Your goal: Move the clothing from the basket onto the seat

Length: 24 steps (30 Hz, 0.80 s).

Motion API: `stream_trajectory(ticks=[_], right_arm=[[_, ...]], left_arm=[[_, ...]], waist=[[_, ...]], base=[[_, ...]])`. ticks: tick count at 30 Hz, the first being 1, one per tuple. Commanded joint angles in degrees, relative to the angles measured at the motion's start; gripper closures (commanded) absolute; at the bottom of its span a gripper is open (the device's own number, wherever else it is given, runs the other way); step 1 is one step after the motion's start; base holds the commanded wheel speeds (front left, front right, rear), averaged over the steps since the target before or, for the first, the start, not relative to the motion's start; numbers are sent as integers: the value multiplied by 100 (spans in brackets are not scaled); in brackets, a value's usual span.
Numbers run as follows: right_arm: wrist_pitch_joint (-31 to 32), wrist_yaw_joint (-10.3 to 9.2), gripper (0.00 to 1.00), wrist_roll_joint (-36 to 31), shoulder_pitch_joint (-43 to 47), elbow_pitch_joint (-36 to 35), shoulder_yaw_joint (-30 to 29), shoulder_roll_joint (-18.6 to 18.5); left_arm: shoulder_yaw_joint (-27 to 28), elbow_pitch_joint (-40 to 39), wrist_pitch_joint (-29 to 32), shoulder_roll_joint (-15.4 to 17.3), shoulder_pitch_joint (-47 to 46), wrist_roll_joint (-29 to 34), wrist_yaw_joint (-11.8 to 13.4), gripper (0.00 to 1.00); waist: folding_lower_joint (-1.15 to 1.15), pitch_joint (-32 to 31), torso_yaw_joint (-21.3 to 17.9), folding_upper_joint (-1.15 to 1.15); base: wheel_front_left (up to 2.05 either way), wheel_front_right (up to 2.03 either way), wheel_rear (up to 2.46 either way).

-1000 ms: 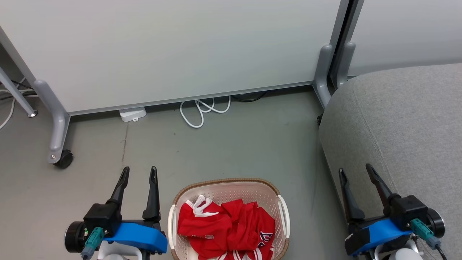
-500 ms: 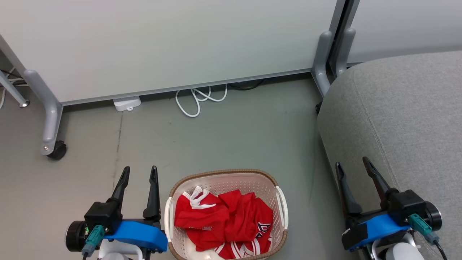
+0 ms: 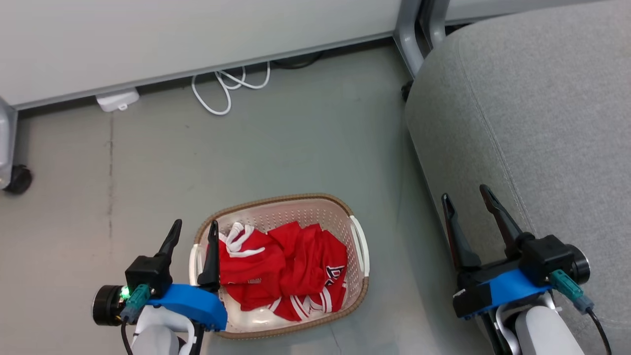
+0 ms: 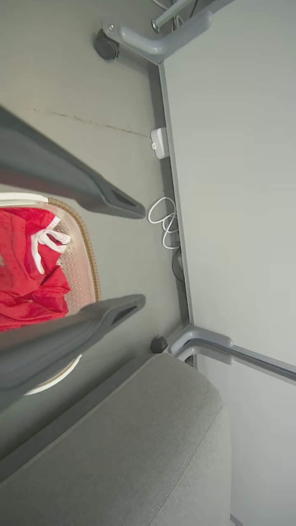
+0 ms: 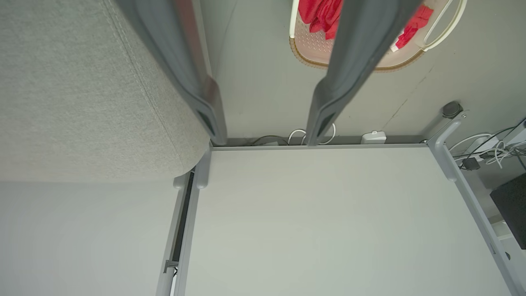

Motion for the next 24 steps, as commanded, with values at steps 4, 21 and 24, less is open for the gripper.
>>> stream_trajectory(ticks=[4, 21, 24], right_arm=[[-22, 1, 0, 108, -303, -151, 135, -16], [-22, 1, 0, 457, -1156, -687, 678, -12], [-22, 1, 0, 500, -1229, -716, 695, -12]], left_arm=[[-65, 357, -27, 162, -468, 120, -47, 0], [-1214, 2599, 4, 835, -2552, 97, -87, 0], [-1501, 2911, 98, 918, -2794, 20, -86, 0]], waist=[[0, 763, -444, 0], [0, 2637, -1069, 0], [0, 2857, -1097, 0]], base=[[0, 0, 0], [0, 0, 0], [0, 0, 0]])
